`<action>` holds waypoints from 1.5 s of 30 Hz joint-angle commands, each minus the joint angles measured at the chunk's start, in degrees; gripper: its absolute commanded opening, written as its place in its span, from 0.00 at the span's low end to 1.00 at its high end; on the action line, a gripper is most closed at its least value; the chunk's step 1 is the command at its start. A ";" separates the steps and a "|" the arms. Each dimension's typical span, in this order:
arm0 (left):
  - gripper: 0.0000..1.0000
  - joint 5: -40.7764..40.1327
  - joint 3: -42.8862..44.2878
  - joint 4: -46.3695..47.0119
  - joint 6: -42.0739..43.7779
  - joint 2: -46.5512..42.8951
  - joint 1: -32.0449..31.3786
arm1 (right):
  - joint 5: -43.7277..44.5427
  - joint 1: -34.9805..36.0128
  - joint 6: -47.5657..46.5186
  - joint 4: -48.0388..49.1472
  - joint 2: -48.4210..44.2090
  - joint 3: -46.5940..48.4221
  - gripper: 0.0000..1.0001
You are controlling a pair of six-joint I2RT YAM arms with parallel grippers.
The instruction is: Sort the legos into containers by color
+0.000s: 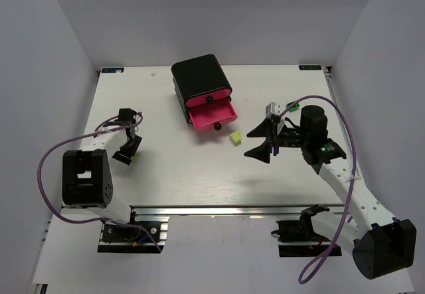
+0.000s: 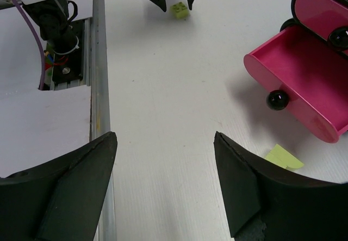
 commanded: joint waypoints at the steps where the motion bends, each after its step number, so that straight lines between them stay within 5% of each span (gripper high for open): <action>1: 0.74 0.41 1.23 0.47 -2.52 0.69 1.17 | -0.54 -0.49 -0.54 1.83 -0.54 -0.48 0.77; 6: 0.69 1.11 1.23 2.05 -1.83 2.19 1.79 | -0.45 -0.84 -0.54 2.01 -0.02 -0.66 0.77; 13: 0.49 1.73 2.20 3.11 0.55 3.33 3.46 | -0.54 -1.28 -0.54 2.18 0.42 -0.83 0.77; 21: 0.02 6.03 3.07 7.06 12.64 -0.88 2.41 | -0.11 -1.89 -1.07 2.18 0.42 -1.01 0.75; 30: 0.00 38.35 -1.05 18.39 34.12 -21.51 1.18 | 1.48 -2.42 -0.90 2.71 0.77 -1.18 0.55; 36: 0.00 52.96 0.87 23.94 35.80 -27.68 -2.07 | 3.06 -2.59 -1.33 2.01 2.44 -0.39 0.03; 45: 0.00 53.94 7.81 27.02 36.32 -23.92 -12.78 | 8.77 -4.35 -1.16 1.83 2.88 0.13 0.00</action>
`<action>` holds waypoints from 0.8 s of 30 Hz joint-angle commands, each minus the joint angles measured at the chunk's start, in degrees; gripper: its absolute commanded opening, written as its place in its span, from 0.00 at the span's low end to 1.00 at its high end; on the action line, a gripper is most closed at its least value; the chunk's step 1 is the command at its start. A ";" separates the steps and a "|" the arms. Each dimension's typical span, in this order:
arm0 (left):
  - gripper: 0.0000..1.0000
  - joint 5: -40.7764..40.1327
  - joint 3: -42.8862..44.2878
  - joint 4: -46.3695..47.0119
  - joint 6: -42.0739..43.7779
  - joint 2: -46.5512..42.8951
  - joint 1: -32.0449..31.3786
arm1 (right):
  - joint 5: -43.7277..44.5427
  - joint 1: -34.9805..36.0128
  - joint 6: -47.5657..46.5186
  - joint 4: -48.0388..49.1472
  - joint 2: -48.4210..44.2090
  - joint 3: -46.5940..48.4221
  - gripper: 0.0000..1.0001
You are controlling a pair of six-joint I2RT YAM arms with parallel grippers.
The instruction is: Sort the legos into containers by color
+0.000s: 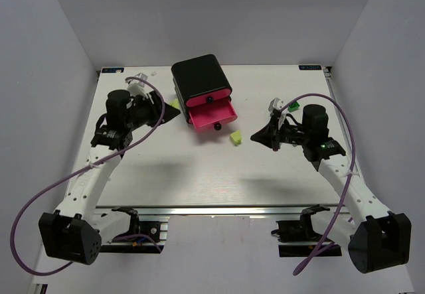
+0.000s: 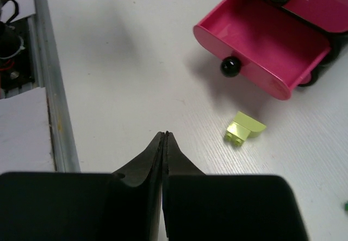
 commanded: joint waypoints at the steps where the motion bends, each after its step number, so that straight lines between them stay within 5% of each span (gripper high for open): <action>1: 0.00 1.33 4.43 2.32 2.29 2.88 -4.20 | 2.35 -2.49 -0.72 0.96 0.54 1.29 0.00; 11: 0.00 -18.96 20.60 -8.93 15.47 18.44 -19.58 | 1.65 -3.82 -0.72 0.34 1.16 1.47 0.04; 24: 0.00 -35.59 30.89 -12.62 25.32 30.75 -24.69 | 0.15 -4.70 -0.46 0.17 1.25 1.38 0.15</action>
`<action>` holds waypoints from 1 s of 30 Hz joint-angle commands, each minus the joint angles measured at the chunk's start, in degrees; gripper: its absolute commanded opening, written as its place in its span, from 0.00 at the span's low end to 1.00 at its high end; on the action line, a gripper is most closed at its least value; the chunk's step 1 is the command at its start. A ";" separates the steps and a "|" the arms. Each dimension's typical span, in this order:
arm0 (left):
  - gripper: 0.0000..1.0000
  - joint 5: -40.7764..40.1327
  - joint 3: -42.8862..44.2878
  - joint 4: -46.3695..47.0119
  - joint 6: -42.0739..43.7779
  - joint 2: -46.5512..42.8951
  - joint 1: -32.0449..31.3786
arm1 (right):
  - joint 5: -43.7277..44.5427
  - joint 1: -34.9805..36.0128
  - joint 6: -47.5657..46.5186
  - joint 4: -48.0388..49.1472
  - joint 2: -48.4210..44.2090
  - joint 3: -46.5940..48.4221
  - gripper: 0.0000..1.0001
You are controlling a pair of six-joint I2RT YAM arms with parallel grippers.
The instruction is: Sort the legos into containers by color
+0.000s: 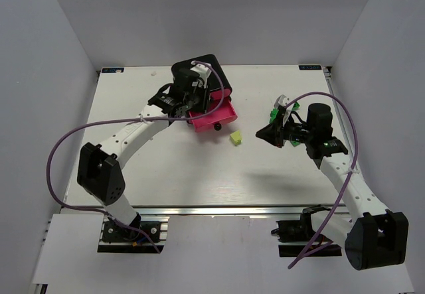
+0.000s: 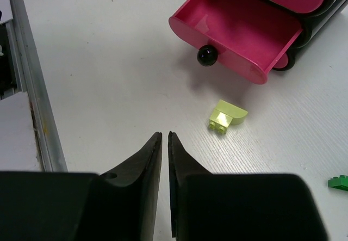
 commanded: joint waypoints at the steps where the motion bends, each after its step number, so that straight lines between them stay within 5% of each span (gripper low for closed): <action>1: 0.00 -5.14 1.91 -1.39 3.07 -0.37 -1.24 | -1.44 -0.26 -0.57 0.08 0.22 1.38 0.16; 20: 0.00 -9.27 -7.06 4.24 6.77 -2.13 -3.96 | -2.41 -0.26 -0.66 -0.62 1.45 1.73 0.26; 24: 0.06 -11.65 -7.23 5.11 6.59 -1.34 -3.97 | -2.41 -0.26 -0.74 -0.80 1.63 1.73 0.27; 30: 0.36 -12.71 -6.09 5.29 6.24 0.59 -3.97 | -2.32 -0.17 -0.74 -0.80 1.89 1.65 0.30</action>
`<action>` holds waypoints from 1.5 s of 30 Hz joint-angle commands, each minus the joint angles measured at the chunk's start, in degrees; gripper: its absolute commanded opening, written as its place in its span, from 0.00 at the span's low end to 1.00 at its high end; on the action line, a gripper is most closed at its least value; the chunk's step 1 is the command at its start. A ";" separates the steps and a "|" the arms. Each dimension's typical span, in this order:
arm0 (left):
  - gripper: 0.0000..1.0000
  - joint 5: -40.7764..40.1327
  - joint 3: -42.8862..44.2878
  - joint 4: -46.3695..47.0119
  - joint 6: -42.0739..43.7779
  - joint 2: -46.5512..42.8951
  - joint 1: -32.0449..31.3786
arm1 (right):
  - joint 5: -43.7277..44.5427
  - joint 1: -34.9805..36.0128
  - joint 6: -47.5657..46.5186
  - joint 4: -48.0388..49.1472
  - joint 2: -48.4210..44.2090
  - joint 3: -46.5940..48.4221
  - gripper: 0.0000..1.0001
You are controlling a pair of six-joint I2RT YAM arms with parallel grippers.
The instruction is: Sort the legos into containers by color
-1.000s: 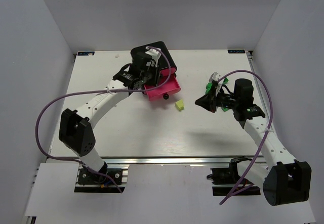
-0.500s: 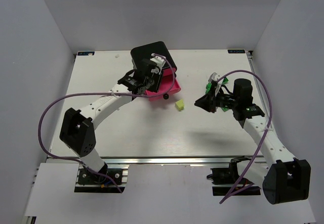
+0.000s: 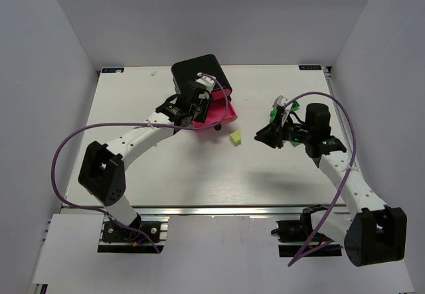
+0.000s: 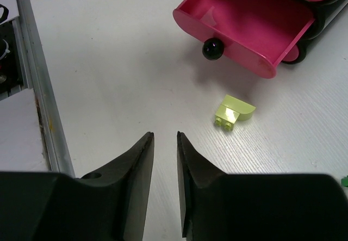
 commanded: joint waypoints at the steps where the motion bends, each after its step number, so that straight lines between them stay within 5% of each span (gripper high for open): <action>1: 0.39 -1.47 0.90 1.45 -0.08 0.05 -0.42 | -1.32 -0.37 -0.77 -0.04 0.45 1.62 0.30; 5: 0.49 -0.77 1.43 1.27 -0.26 0.75 -0.42 | -1.14 -0.11 -0.77 -0.04 0.71 1.62 0.32; 19: 0.62 0.11 3.62 -0.22 -0.78 -0.82 -0.42 | 0.18 0.07 -1.64 -0.65 1.94 1.71 0.47; 21: 0.58 0.90 3.89 -1.19 -2.27 -2.58 -0.42 | 1.58 0.24 -2.87 -1.00 2.29 1.89 0.50; 26: 0.17 4.58 -3.81 -2.50 -7.36 -19.84 0.10 | 10.07 2.61 -4.63 -2.40 6.49 3.11 0.54; 28: 0.15 7.05 -8.91 -2.95 -7.55 -26.98 0.72 | 14.83 4.63 -4.72 -3.55 8.70 4.34 0.54; 33: 0.76 2.41 -25.78 -6.98 -8.87 -49.67 0.72 | 35.38 13.15 -1.22 -3.21 16.43 7.69 0.62; 41: 0.81 -1.82 -39.32 -7.26 -11.59 -66.12 0.72 | 50.09 20.54 5.21 1.19 25.40 9.54 0.78; 45: 0.82 -2.16 -38.82 -7.60 -11.68 -69.81 0.10 | 56.24 23.00 5.91 3.65 28.13 9.89 0.81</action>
